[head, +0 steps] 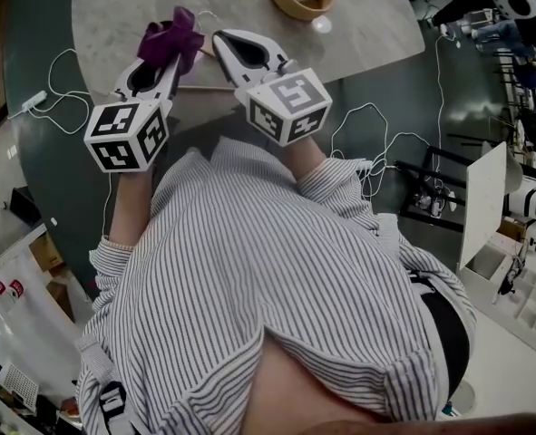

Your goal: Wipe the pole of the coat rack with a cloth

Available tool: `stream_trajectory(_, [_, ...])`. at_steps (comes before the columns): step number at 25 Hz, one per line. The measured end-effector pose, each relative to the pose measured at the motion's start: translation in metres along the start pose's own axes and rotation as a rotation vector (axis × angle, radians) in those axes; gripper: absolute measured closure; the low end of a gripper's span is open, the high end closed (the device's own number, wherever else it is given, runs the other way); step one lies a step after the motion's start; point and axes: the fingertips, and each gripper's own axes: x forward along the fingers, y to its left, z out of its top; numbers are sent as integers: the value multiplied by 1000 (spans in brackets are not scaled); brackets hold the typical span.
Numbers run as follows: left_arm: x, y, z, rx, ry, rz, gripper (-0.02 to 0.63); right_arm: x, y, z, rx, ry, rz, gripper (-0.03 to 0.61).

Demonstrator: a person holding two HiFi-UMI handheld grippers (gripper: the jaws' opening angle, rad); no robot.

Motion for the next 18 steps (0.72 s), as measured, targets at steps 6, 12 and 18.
stream_trajectory(6, [-3, 0, -2, -5, 1, 2, 522, -3, 6, -2, -3, 9, 8, 565])
stream_trajectory(12, [-3, -10, -8, -13, 16, -17, 522, -13, 6, -8, 4, 20, -3, 565])
stream_trajectory(18, [-4, -13, -12, 13, 29, -20, 522, -18, 7, -13, -2, 29, -16, 565])
